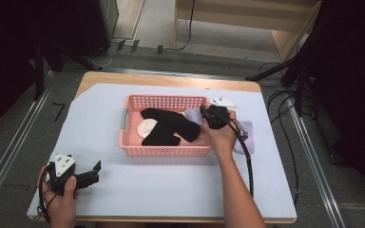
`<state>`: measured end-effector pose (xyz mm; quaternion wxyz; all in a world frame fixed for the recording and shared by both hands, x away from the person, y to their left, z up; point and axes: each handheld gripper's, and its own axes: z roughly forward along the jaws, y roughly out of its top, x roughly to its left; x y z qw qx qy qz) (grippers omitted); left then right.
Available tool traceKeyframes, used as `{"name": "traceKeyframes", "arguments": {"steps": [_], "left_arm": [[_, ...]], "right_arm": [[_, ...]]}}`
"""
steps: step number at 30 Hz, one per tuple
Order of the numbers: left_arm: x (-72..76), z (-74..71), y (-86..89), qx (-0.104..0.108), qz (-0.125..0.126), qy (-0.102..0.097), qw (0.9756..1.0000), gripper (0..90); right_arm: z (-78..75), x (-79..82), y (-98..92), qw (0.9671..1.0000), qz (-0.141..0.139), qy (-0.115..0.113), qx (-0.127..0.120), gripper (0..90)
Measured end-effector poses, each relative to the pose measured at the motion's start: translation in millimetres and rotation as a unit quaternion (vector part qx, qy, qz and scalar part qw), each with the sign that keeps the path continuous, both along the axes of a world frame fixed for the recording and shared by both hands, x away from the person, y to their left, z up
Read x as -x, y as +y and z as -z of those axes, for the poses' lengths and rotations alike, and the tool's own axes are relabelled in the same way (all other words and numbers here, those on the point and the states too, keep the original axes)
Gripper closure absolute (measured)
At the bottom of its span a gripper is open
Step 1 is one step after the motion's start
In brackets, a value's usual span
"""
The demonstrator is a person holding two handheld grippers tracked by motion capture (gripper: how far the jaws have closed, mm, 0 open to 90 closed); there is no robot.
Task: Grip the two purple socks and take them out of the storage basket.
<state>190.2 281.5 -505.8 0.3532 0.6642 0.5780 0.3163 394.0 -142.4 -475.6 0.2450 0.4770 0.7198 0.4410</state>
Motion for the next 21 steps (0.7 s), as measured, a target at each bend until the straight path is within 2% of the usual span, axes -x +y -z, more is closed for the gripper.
{"name": "traceKeyframes", "arguments": {"steps": [3, 4, 5, 6, 7, 8, 9, 14, 19, 20, 21], "left_arm": [[0.4, 0.2, -1.3, -0.001, 0.003, -0.003, 1.0, 1.3], [0.4, 0.2, -1.3, -0.001, 0.003, -0.003, 1.0, 1.3], [2.8, 0.0, -2.4, -0.008, 0.012, -0.014, 0.9998, 1.3], [3.5, 0.1, -3.0, -0.01, 0.015, -0.019, 0.9997, 1.5], [3.5, 0.1, -3.0, -0.01, 0.015, -0.019, 0.9997, 3.5], [3.6, 0.0, -3.5, -0.013, 0.014, -0.018, 0.9997, 3.5], [2.9, 0.2, -3.7, -0.014, 0.013, -0.015, 0.9997, 7.8], [3.2, 0.0, -1.8, -0.005, 0.017, -0.015, 0.9997, 8.1], [4.0, -0.2, -0.1, 0.004, 0.014, -0.021, 0.9997, 7.9], [4.0, -0.2, -0.1, 0.004, 0.014, -0.021, 0.9997, 7.9], [4.3, -0.2, 0.5, 0.008, 0.014, -0.022, 0.9996, 7.9]], "right_arm": [[-3.6, 5.0, -5.8, 0.9994, 0.001, -0.016, -0.032, 89.0], [-3.6, 5.0, -5.8, 0.9994, 0.001, -0.016, -0.032, 89.0], [-10.7, 9.4, -9.3, 0.9984, 0.002, -0.031, -0.048, 89.0], [-13.3, 10.4, -9.6, 0.9979, 0.001, -0.038, -0.052, 89.1], [-13.3, 10.4, -9.6, 0.9979, 0.001, -0.038, -0.052, 89.1], [-17.4, 12.0, -10.1, 0.9975, 0.0, -0.045, -0.055, 89.1], [-26.2, 15.6, -11.5, 0.9962, 0.002, -0.059, -0.064, 89.1], [-38.5, 25.3, -11.3, 0.9939, 0.016, -0.089, -0.064, 89.0], [-53.5, 31.9, -8.2, 0.9896, 0.027, -0.117, -0.079, 89.0], [-53.5, 31.9, -8.2, 0.9896, 0.027, -0.117, -0.079, 89.0], [-62.1, 33.8, -5.4, 0.9874, 0.025, -0.133, -0.083, 89.0]]}}
